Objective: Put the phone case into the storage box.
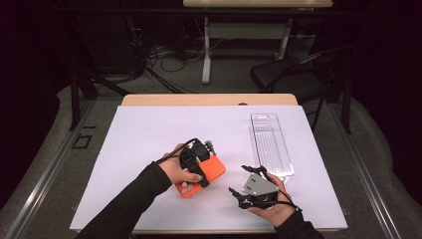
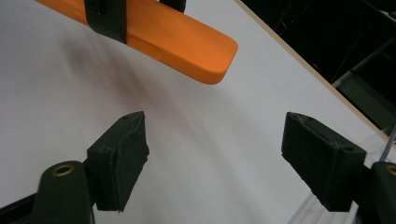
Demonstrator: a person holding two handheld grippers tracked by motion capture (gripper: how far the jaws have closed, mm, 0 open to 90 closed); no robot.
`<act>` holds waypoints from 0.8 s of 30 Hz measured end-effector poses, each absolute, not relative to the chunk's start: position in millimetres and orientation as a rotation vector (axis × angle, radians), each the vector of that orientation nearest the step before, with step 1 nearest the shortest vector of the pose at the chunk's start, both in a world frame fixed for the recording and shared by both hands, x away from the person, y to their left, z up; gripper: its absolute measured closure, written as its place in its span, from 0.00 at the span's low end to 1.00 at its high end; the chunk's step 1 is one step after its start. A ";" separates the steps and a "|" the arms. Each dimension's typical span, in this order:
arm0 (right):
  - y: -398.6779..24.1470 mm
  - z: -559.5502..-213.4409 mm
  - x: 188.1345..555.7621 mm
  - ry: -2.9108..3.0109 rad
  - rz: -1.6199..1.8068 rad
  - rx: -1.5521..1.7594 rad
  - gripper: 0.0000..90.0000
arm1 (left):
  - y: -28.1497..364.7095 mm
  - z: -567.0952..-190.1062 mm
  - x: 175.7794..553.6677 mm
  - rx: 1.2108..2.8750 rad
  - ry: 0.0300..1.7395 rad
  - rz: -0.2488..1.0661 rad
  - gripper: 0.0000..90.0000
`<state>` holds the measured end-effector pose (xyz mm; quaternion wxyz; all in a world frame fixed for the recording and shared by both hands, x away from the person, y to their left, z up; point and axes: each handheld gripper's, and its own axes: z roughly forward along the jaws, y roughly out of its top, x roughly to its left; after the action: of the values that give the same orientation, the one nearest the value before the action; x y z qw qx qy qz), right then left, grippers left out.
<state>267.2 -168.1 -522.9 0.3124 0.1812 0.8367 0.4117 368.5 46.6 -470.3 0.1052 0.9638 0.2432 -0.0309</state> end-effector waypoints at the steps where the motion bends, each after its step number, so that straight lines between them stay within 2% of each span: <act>1: -167.6 -522.5 267.5 2.210 1.074 0.465 0.25 | 46.3 -470.2 369.1 2.840 0.718 -0.093 0.17; 11: -161.3 -521.7 267.8 2.195 0.916 0.282 0.32 | 44.0 -466.8 377.2 2.850 0.720 -0.156 0.17; 24: -157.6 -525.3 267.6 2.183 0.839 0.203 0.35 | 38.4 -468.1 378.5 2.867 0.704 -0.180 0.17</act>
<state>267.6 -157.6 -525.3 0.3869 0.0798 0.8575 0.3297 378.5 38.4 -468.1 0.0921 0.9652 0.2371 -0.0606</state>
